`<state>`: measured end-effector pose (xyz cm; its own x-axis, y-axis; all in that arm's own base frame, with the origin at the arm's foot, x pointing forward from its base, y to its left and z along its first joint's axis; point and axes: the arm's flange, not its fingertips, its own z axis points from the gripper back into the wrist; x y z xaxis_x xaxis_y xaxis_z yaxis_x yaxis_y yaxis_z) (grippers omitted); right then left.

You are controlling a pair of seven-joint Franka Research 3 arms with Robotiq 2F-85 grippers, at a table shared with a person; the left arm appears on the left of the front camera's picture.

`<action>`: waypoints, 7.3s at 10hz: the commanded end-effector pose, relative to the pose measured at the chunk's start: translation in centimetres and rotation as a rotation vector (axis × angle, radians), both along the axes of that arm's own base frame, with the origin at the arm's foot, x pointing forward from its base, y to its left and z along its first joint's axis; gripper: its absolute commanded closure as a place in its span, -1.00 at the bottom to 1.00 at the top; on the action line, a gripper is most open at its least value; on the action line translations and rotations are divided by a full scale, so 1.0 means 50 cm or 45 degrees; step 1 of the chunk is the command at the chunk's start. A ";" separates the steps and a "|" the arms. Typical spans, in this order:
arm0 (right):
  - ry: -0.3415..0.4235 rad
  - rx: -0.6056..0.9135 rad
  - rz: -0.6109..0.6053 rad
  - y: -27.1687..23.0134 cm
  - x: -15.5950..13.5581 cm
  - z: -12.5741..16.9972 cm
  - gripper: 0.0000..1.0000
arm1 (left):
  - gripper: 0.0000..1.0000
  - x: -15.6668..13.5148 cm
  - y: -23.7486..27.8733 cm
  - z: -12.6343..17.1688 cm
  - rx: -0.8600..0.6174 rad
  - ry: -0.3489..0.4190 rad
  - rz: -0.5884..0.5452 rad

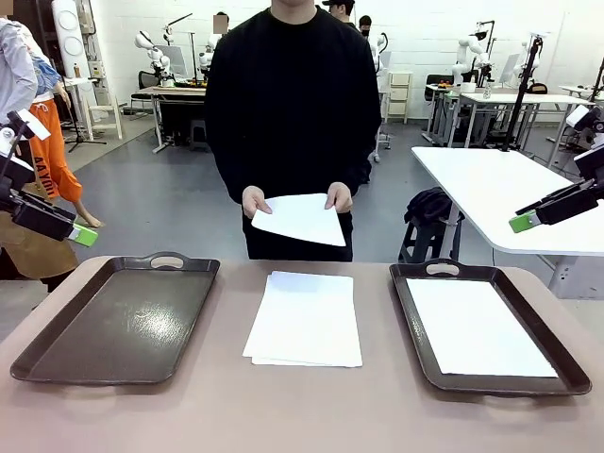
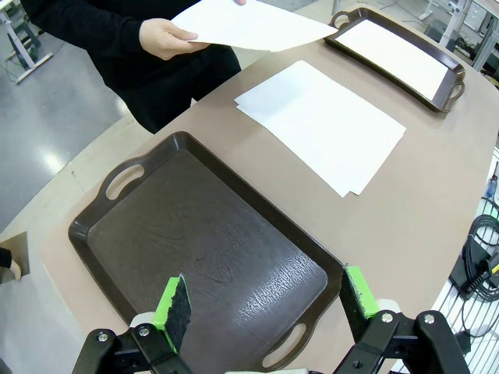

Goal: Sort the A4 documents.
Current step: Receive the A4 Paper, then place the A4 Paper in the designated Handle tray.

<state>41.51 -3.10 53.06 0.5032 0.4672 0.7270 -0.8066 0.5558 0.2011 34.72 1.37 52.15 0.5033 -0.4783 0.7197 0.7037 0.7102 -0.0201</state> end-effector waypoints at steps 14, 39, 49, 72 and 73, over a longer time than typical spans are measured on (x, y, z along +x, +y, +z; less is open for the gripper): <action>-0.008 -0.004 0.001 0.000 0.002 -0.001 -1.00 | -1.00 0.002 0.004 -0.002 -0.003 -0.018 -0.015; 0.952 0.951 -0.210 0.480 0.372 -0.288 -1.00 | -1.00 0.002 0.004 -0.002 -0.003 -0.018 -0.015; 1.020 1.039 -0.255 0.492 0.402 -0.327 0.12 | -1.00 0.002 0.004 -0.002 -0.003 -0.018 -0.015; 1.007 1.003 -0.203 0.491 0.384 -0.335 0.97 | -1.00 0.002 0.004 -0.002 -0.003 -0.018 -0.015; 1.009 0.965 -0.245 0.440 0.359 -0.335 0.97 | -1.00 0.002 0.004 -0.002 -0.003 -0.018 -0.015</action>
